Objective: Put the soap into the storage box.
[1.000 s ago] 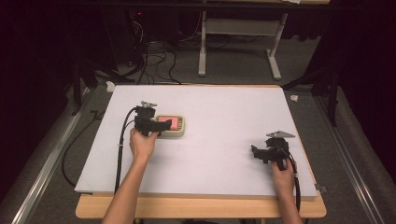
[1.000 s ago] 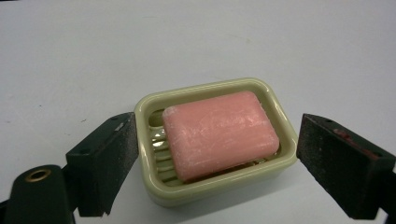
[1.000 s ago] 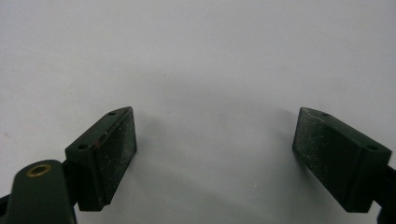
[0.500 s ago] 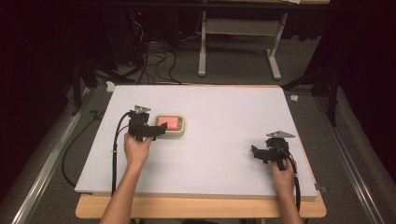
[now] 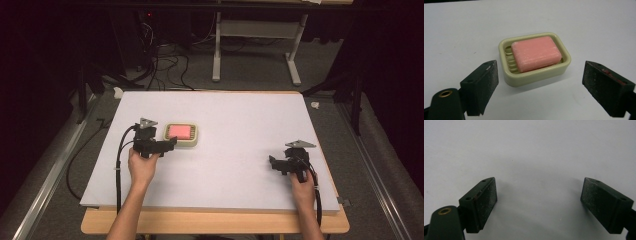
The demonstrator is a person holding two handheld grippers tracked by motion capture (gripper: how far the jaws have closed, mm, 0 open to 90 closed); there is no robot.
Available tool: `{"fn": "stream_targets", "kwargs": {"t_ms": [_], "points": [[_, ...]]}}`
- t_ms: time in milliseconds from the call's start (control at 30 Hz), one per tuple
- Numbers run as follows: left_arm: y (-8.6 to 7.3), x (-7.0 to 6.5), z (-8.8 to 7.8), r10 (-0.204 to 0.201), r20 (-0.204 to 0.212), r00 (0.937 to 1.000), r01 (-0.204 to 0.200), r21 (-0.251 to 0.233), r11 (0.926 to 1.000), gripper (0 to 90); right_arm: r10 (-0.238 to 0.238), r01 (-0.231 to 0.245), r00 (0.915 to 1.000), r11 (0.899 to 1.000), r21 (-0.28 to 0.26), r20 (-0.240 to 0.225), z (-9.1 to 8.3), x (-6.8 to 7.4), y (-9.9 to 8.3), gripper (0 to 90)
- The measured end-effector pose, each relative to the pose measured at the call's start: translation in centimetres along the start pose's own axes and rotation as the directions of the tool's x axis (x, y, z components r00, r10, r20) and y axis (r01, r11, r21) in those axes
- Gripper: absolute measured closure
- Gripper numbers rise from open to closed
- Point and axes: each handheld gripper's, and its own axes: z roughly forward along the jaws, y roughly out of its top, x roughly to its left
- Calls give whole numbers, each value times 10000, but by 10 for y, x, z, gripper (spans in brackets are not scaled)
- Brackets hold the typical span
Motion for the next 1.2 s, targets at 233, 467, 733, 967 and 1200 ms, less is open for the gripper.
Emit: {"fn": "stream_targets", "kwargs": {"t_ms": [233,467,733,967,1200], "points": [[-8,0,-10,-4,87,10000,6,-166,9999,145,-3,3,10000,10000,2,1,0,0,0,142],[-14,-1,-19,98,22,9999,-98,-347,9994,148,-1,1,10000,10000,1,1,0,0,0,142],[-24,-3,-29,253,57,9997,-249,-480,9985,149,-23,23,10000,10000,-5,0,0,0,0,143],[-33,-10,-31,396,335,9987,-383,-383,9985,150,-1,1,10000,10000,3,5,0,0,0,143],[-40,-17,-28,577,535,9969,-567,-203,9982,150,-4,4,10000,10000,3,3,0,0,0,142]]}}
